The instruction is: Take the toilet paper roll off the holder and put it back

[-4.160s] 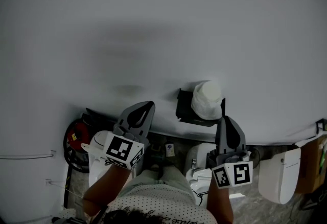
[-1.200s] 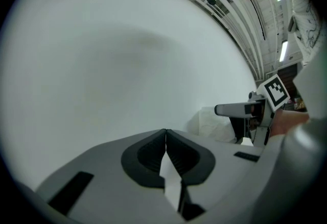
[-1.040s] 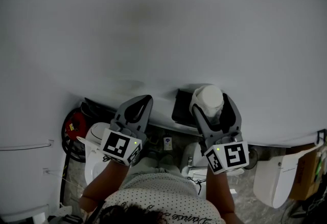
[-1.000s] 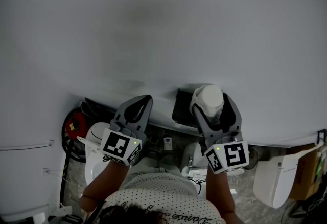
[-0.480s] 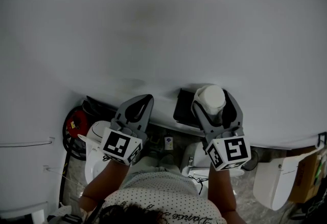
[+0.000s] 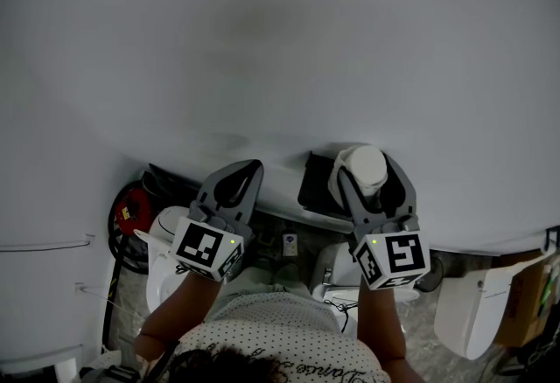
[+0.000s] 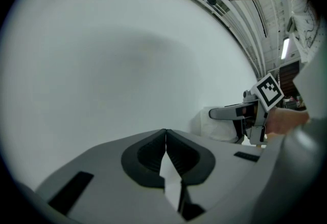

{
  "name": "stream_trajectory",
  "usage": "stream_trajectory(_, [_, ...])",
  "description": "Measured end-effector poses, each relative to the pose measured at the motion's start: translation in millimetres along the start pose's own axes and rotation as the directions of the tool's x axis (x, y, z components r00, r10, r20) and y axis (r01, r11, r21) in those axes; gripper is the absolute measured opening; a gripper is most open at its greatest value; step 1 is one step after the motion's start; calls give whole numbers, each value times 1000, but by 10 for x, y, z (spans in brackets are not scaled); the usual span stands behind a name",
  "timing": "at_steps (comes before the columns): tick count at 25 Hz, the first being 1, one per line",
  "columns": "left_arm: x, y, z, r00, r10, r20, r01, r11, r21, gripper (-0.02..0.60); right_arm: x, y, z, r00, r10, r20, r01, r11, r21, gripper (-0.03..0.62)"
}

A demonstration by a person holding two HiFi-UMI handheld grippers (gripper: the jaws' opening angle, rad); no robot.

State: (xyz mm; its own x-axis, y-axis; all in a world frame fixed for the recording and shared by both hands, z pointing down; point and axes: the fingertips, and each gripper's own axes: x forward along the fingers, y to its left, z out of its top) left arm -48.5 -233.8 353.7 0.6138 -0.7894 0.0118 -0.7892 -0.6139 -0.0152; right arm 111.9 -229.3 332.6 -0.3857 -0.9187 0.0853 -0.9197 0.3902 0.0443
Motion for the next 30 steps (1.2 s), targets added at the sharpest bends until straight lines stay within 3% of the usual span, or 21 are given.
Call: stream_trajectory(30, [7, 35, -9, 1000, 8, 3, -8, 1000, -2, 5, -23, 16, 42, 999, 33, 15, -33, 999, -9, 291])
